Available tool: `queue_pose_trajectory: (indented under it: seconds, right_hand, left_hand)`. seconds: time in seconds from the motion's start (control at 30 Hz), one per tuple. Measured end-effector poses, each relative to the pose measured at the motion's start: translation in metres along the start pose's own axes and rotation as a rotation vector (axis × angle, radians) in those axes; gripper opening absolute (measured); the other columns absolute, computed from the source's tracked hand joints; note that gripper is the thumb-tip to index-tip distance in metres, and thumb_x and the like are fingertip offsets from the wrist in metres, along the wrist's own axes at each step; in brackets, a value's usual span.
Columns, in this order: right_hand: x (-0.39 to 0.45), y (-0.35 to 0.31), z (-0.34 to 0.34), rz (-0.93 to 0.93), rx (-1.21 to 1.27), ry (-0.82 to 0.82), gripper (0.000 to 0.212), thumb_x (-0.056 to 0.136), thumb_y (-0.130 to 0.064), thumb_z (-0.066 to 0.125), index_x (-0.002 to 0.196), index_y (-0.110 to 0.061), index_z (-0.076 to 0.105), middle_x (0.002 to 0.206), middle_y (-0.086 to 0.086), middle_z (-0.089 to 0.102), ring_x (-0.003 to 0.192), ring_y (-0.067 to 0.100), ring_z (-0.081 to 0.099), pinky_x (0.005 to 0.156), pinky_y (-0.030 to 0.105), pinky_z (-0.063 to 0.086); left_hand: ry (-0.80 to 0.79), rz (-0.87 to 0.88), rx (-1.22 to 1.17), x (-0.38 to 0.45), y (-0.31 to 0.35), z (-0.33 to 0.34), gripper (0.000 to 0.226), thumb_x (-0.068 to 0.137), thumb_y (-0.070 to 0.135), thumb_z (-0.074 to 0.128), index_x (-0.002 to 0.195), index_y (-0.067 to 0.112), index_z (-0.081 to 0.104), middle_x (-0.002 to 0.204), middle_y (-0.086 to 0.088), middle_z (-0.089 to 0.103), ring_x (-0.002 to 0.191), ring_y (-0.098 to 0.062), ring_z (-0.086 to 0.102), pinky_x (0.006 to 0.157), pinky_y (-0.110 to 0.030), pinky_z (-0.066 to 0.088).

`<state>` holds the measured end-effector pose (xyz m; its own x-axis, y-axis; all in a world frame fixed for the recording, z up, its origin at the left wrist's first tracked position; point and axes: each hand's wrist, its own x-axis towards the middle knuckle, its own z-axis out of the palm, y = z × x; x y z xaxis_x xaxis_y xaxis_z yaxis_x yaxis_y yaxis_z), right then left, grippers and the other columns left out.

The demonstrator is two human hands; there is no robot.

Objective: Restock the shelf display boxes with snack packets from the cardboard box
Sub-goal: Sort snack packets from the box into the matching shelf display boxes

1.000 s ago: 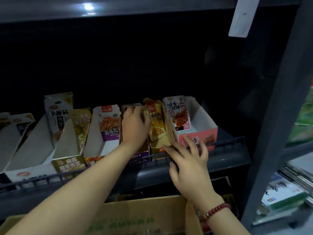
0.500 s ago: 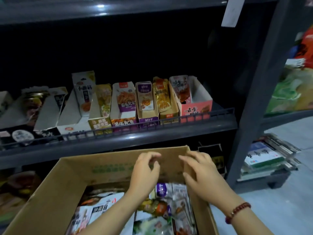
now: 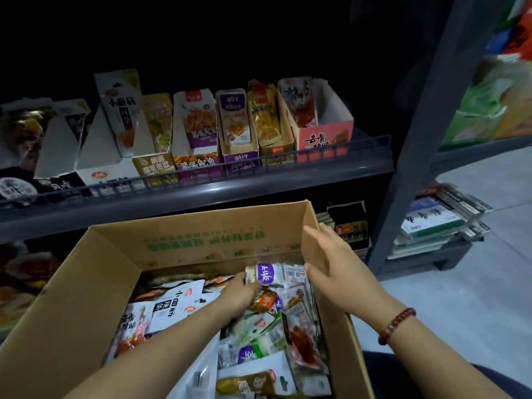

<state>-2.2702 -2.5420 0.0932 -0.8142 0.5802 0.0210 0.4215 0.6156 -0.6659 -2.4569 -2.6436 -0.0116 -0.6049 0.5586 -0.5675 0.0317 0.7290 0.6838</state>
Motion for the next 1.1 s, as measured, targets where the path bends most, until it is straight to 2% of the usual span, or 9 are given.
queue_pose_trajectory:
  seconds: [0.1, 0.23, 0.4, 0.47, 0.57, 0.7, 0.8, 0.9, 1.1]
  right_hand:
    - [0.002, -0.002, -0.001, 0.013, -0.021, 0.006, 0.069, 0.094, -0.031, 0.055, 0.150, -0.037, 0.016, 0.160, -0.009, 0.004, 0.146, 0.011, 0.008, 0.110, 0.030, 0.032]
    - [0.003, -0.004, -0.001, 0.027, -0.043, -0.001, 0.070, 0.094, -0.032, 0.055, 0.150, -0.038, 0.013, 0.160, -0.010, 0.002, 0.146, 0.011, 0.008, 0.108, 0.029, 0.034]
    - [0.007, -0.002, -0.001, 0.030, -0.034, 0.006, 0.071, 0.093, -0.033, 0.055, 0.150, -0.037, 0.012, 0.159, -0.011, 0.004, 0.146, 0.011, 0.011, 0.112, 0.031, 0.030]
    - [0.008, -0.001, -0.001, 0.026, -0.036, 0.011, 0.071, 0.093, -0.034, 0.055, 0.150, -0.037, 0.012, 0.159, -0.010, 0.005, 0.145, 0.010, 0.010, 0.113, 0.031, 0.028]
    - [0.009, -0.001, 0.000, 0.019, -0.062, 0.006, 0.072, 0.093, -0.034, 0.054, 0.150, -0.037, 0.010, 0.160, -0.009, 0.004, 0.146, 0.009, 0.007, 0.112, 0.029, 0.026]
    - [0.010, -0.002, -0.001, 0.020, -0.091, -0.004, 0.073, 0.093, -0.035, 0.054, 0.150, -0.037, 0.009, 0.160, -0.006, 0.005, 0.146, 0.012, 0.007, 0.112, 0.030, 0.025]
    - [0.010, -0.004, -0.002, 0.026, -0.090, -0.016, 0.074, 0.092, -0.035, 0.055, 0.151, -0.036, 0.009, 0.160, -0.005, 0.005, 0.146, 0.013, 0.007, 0.113, 0.033, 0.026]
    - [0.008, -0.008, -0.002, 0.039, -0.104, -0.028, 0.074, 0.092, -0.035, 0.055, 0.151, -0.036, 0.010, 0.160, -0.003, 0.002, 0.147, 0.015, 0.004, 0.115, 0.036, 0.023]
    - [0.008, -0.019, 0.003, -0.064, -0.326, -0.012, 0.072, 0.090, -0.055, 0.050, 0.149, -0.036, 0.013, 0.160, -0.003, -0.003, 0.144, 0.013, -0.008, 0.116, 0.034, -0.004]
  left_hand:
    - [-0.021, -0.064, -0.255, 0.011, 0.005, 0.006, 0.065, 0.096, 0.033, 0.058, 0.149, 0.009, 0.028, 0.137, -0.014, 0.051, 0.108, -0.029, 0.060, 0.088, -0.039, 0.051]
    - [0.102, -0.130, -0.293, 0.028, 0.009, 0.006, 0.069, 0.094, 0.040, 0.060, 0.144, -0.001, 0.036, 0.140, -0.020, 0.048, 0.113, -0.033, 0.055, 0.090, -0.042, 0.044]
    - [0.090, -0.159, -0.257, 0.038, 0.016, 0.008, 0.046, 0.084, 0.039, 0.074, 0.109, 0.004, 0.058, 0.103, -0.014, 0.062, 0.079, -0.023, 0.059, 0.077, -0.035, 0.048]
    - [0.073, -0.170, -0.275, 0.042, 0.021, 0.012, 0.046, 0.081, 0.035, 0.077, 0.107, 0.003, 0.056, 0.105, -0.012, 0.064, 0.072, -0.019, 0.062, 0.076, -0.034, 0.052]
    - [0.043, -0.190, -0.409, 0.047, 0.028, 0.020, 0.051, 0.083, 0.013, 0.076, 0.123, -0.006, 0.051, 0.125, -0.022, 0.060, 0.081, -0.026, 0.068, 0.071, -0.033, 0.058]
    - [0.087, -0.199, -0.473, 0.038, 0.030, 0.024, 0.036, 0.084, -0.007, 0.068, 0.117, -0.005, 0.054, 0.120, -0.023, 0.062, 0.097, -0.035, 0.066, 0.074, -0.037, 0.057]
    - [0.120, -0.145, -0.421, 0.020, 0.033, 0.017, 0.027, 0.083, -0.006, 0.070, 0.108, -0.005, 0.063, 0.109, -0.022, 0.067, 0.093, -0.033, 0.067, 0.050, -0.026, 0.055]
    - [0.153, -0.002, -0.297, -0.006, 0.037, 0.001, 0.028, 0.083, 0.001, 0.072, 0.111, -0.001, 0.066, 0.101, -0.017, 0.069, 0.083, -0.028, 0.068, 0.053, -0.025, 0.055]
    - [0.263, 0.251, -0.299, -0.079, 0.046, -0.061, 0.015, 0.083, 0.004, 0.073, 0.097, 0.007, 0.071, 0.077, -0.004, 0.074, 0.062, -0.013, 0.069, 0.053, -0.021, 0.054]
